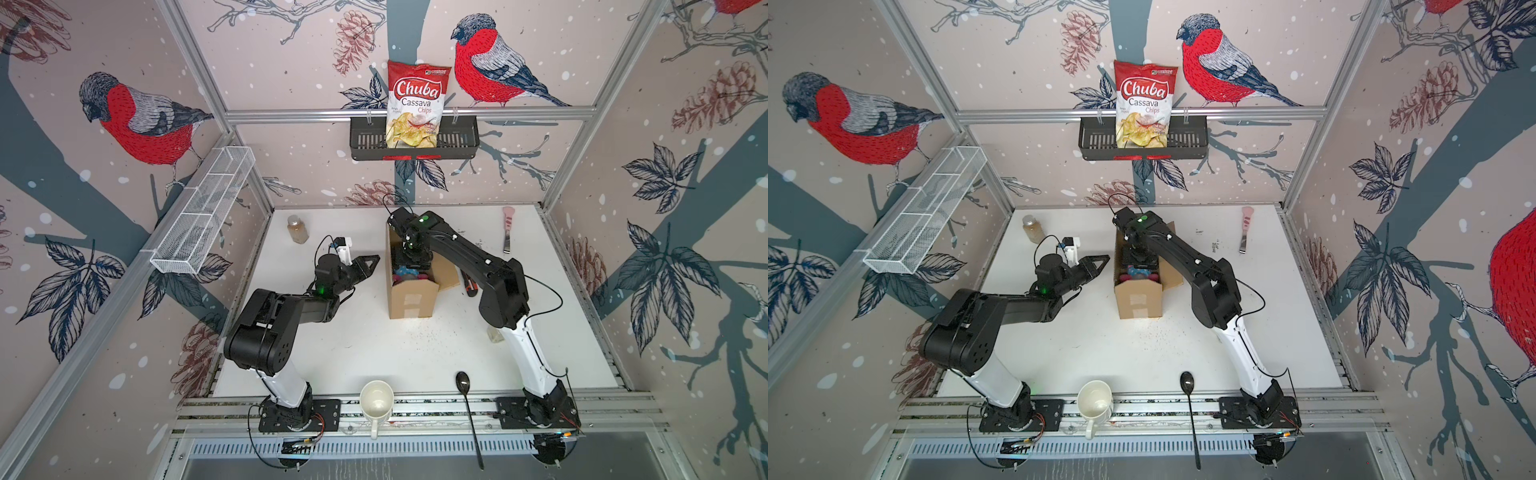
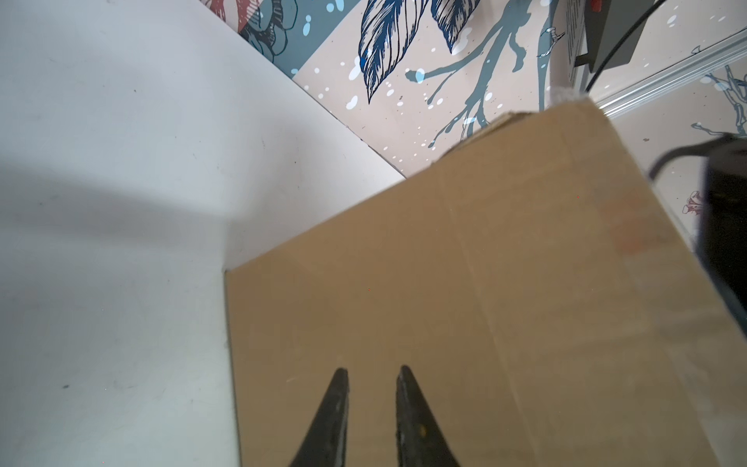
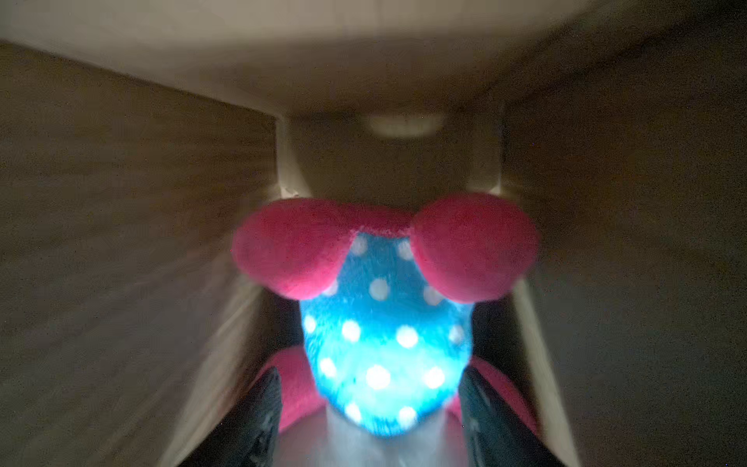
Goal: Unpack the express box
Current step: 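Lower the right gripper onto the plush toy while the left gripper steadies the box, then grasp the plush toy's head with the right gripper and lift it out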
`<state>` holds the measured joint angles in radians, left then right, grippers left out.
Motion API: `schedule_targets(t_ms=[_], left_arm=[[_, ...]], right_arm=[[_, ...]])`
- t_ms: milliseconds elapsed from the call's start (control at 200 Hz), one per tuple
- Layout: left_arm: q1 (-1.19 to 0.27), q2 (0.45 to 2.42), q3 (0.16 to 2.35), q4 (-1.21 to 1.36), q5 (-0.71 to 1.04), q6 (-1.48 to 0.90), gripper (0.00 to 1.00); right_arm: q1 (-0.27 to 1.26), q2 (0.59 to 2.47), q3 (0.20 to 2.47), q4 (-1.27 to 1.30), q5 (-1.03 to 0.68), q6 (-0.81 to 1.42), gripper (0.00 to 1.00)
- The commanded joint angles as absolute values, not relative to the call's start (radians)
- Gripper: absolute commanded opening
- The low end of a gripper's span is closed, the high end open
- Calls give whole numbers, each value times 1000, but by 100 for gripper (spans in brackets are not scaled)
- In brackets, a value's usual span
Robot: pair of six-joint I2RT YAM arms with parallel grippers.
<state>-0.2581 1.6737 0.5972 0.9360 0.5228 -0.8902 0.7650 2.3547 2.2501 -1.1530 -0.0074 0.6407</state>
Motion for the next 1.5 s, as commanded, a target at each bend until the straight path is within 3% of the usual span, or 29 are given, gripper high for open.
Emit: schedule_targets(t_ms=[0, 290, 415, 735, 906, 1496], left_arm=[[-258, 1668, 589, 968, 539, -882, 23], [-258, 1638, 571, 958, 543, -877, 23], [-257, 1621, 566, 943, 543, -866, 23], [-258, 1603, 566, 930, 545, -861, 23], [-256, 1599, 569, 922, 545, -862, 23], [-256, 1589, 584, 902, 548, -860, 23]], right_arm=[[762, 2387, 2255, -1141, -12, 663, 68], [768, 2447, 2226, -1099, -27, 667, 66], [772, 2460, 2192, -1068, -44, 669, 61], [778, 2448, 2195, -1052, -41, 662, 20], [787, 2411, 2220, -1054, -36, 661, 8], [826, 2238, 2256, -1092, 23, 666, 0]])
